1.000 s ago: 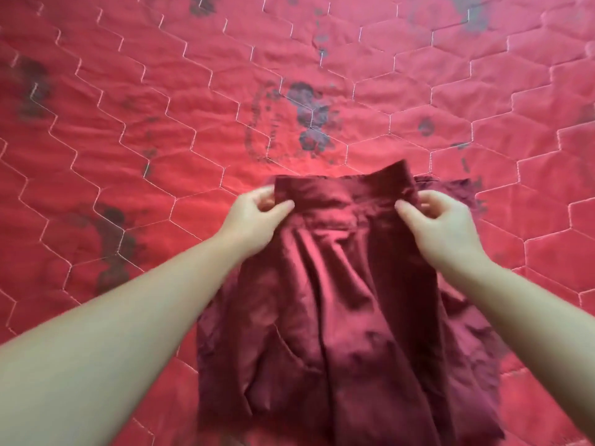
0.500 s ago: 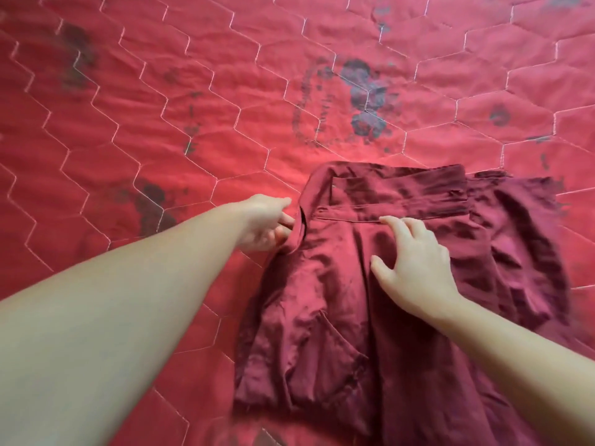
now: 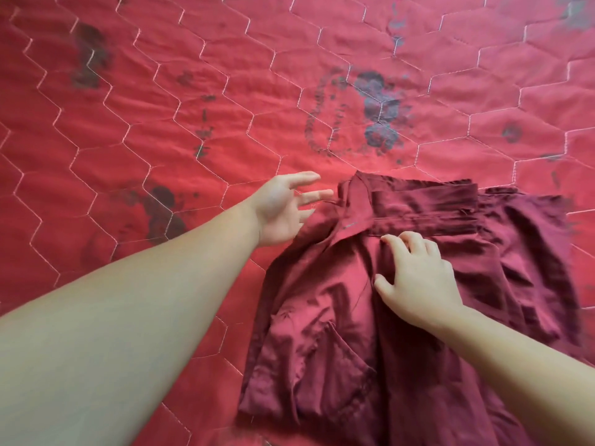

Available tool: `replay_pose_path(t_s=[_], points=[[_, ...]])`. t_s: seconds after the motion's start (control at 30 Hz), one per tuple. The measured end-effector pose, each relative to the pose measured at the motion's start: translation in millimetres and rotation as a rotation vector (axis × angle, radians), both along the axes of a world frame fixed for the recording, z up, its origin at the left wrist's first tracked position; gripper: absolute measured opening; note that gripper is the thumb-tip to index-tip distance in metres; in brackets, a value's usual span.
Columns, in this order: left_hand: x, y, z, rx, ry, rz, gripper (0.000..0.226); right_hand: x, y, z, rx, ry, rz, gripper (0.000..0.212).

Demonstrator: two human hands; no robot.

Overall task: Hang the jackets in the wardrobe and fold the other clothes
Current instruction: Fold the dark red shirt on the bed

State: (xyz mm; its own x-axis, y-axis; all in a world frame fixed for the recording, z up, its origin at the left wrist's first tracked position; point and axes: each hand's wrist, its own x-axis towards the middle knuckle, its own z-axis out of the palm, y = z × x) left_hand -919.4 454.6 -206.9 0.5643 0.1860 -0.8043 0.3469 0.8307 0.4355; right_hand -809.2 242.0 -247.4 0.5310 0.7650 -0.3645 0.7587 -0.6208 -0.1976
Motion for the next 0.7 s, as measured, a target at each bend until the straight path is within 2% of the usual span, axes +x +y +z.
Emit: replay_pose_path(t_s=[0.07,0.17,0.23,0.3,0.37,0.43,0.47,0.57,0.6,0.63,0.7], points=[[1.9,0.0,-2.8,0.068,0.16,-0.064,0.025,0.1,0.2,-0.6,-0.018,-0.012,0.01,0.063],[2.3,0.0,-8.6,0.296,0.358,-0.378,0.05,-0.5,0.3,-1.8,-0.031,-0.02,0.015,0.064],[1.7,1.1,-8.1,0.454,0.384,-0.575,0.058,-1.4,0.6,-1.9,-0.036,-0.025,0.013,0.065],[-0.5,4.1,-6.8,0.69,0.401,-0.786,0.063,-1.2,1.3,-2.8,-0.036,-0.028,0.013,0.065],[-3.1,9.2,-8.7,0.86,0.433,-0.935,0.061,0.4,2.1,-2.7,-0.039,-0.029,0.014,0.063],[-4.8,15.8,-10.8,0.979,0.443,-0.888,0.043,2.2,2.9,-2.4,-0.042,-0.022,0.007,0.061],[-4.9,18.4,-11.9,1.076,0.461,-0.757,0.037,2.6,3.1,-2.2,-0.045,-0.018,0.003,0.061],[-9.6,26.0,-14.9,1.313,0.519,-0.128,0.043,2.5,4.2,-1.6,-0.062,-0.003,0.008,0.061],[-14.2,24.5,-15.8,1.389,0.507,-0.025,0.044,2.9,5.2,-1.2,-0.066,-0.005,0.008,0.06],[-19.4,19.4,-17.4,1.487,0.499,-0.036,0.043,3.6,7.2,-0.6,-0.055,-0.02,0.008,0.057],[-30.7,3.3,-26.2,1.632,0.454,-0.212,0.033,5.2,15.1,0.3,0.027,-0.068,0.003,0.049]])
